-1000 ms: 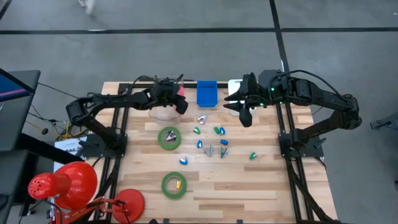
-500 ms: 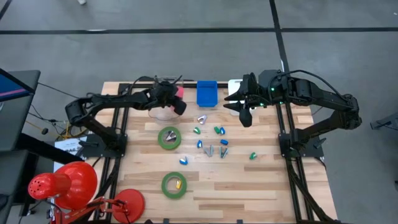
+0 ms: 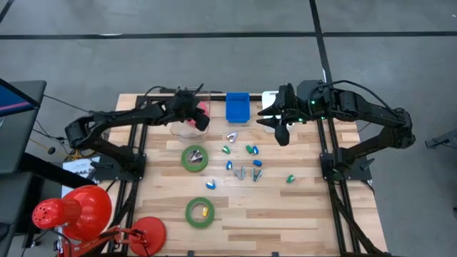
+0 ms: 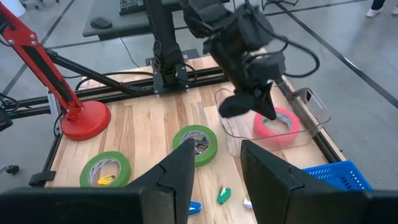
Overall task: Pick and place Stapler, Stapler remover, tape
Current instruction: Put the top green tape into the transparent bin
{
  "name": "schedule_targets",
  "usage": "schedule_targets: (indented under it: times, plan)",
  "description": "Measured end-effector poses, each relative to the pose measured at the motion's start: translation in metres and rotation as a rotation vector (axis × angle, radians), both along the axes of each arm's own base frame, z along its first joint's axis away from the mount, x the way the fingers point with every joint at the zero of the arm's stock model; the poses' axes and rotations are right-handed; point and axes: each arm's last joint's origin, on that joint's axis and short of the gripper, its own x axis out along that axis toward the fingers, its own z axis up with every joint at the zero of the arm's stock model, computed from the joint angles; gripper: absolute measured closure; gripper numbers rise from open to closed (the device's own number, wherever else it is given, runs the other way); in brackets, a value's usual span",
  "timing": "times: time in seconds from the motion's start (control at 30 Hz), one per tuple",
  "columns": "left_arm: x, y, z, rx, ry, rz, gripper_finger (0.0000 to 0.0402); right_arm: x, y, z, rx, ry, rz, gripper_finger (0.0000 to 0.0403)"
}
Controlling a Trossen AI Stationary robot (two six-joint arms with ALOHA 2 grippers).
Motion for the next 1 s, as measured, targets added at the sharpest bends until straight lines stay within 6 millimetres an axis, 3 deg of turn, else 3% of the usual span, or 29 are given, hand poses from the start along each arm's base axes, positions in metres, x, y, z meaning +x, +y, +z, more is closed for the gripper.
schedule_targets:
  times: [0.2, 0.53, 0.8, 1.0]
  plan:
    - [-0.005, -0.015, 0.024, 0.021, -0.093, -0.120, 0.0401, 0.000, 0.000, 0.000, 0.000, 0.000, 0.000, 0.0281]
    - [-0.002, -0.063, 0.050, 0.092, -0.162, -0.339, 0.0400, 0.000, 0.000, 0.000, -0.020, 0.002, 0.011, 0.0281]
    - [0.002, -0.105, 0.055, 0.064, -0.182, -0.577, 0.0400, 0.000, 0.000, 0.000, -0.020, 0.005, 0.013, 0.0280]
    - [-0.005, -0.138, 0.039, -0.037, -0.001, -0.740, 0.0400, 0.000, 0.000, -0.001, -0.020, 0.010, 0.013, 0.0280]
